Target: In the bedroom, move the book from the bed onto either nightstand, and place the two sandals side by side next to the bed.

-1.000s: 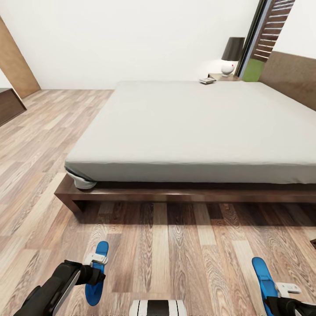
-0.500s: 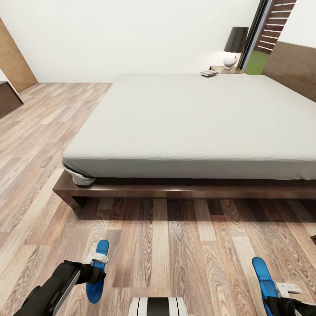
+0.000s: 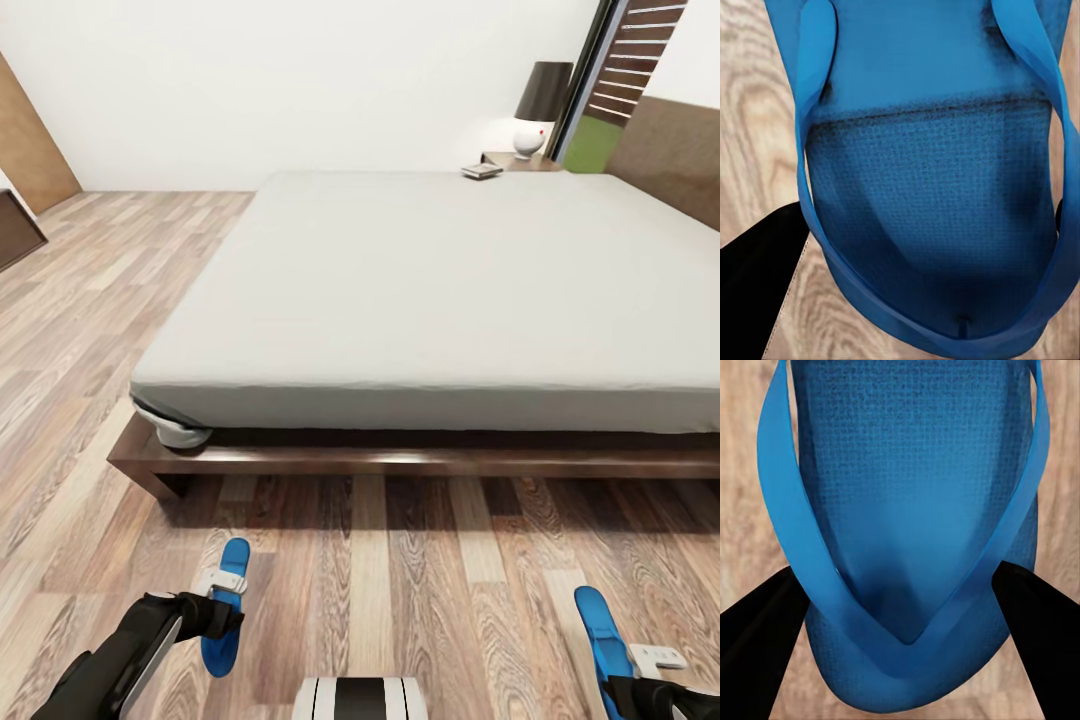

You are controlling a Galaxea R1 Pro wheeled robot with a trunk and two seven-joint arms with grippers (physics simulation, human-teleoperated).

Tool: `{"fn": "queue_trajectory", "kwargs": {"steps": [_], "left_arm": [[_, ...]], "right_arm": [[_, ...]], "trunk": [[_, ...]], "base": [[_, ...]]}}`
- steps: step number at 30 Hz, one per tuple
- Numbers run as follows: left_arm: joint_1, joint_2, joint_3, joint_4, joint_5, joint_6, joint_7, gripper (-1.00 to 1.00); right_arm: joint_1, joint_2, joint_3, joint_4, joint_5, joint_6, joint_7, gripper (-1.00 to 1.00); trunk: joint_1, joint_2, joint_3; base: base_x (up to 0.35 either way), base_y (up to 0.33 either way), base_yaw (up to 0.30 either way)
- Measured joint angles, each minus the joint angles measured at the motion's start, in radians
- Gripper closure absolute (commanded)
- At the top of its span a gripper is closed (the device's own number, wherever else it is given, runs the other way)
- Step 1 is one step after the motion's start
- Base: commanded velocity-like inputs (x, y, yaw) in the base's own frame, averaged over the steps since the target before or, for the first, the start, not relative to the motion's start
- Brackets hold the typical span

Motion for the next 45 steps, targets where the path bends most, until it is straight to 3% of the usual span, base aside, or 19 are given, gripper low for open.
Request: {"fn": "queue_trajectory", "kwargs": {"steps": [12,24,36,45], "left_arm": [[0.000,0.001,0.002,0.000,0.000,-0.007,0.000,1.00],[0.000,0.000,0.000,0.001,0.001,-0.006,-0.001,1.00],[0.000,-0.015,-0.003,-0.001,0.000,0.000,0.001,1.00],[0.001,-0.029,-0.003,-0.001,-0.004,-0.001,0.002,1.00]], "right_arm": [[0.000,0.000,0.000,0.001,0.000,0.000,0.000,1.00],[0.000,0.000,0.000,0.001,0.000,-0.001,0.000,1.00],[0.000,0.000,0.000,0.001,0.000,0.000,0.000,1.00],[0.000,0.000,0.000,0.001,0.000,-0.001,0.000,1.00]], "trunk": [[0.000,0.000,0.000],[0.000,0.000,0.000],[0.000,0.000,0.000],[0.004,-0.002,-0.035]], "base": [[0.069,0.152,0.000],[0.182,0.008,0.000],[0.012,0.000,0.000],[0.000,0.000,0.000]]}}
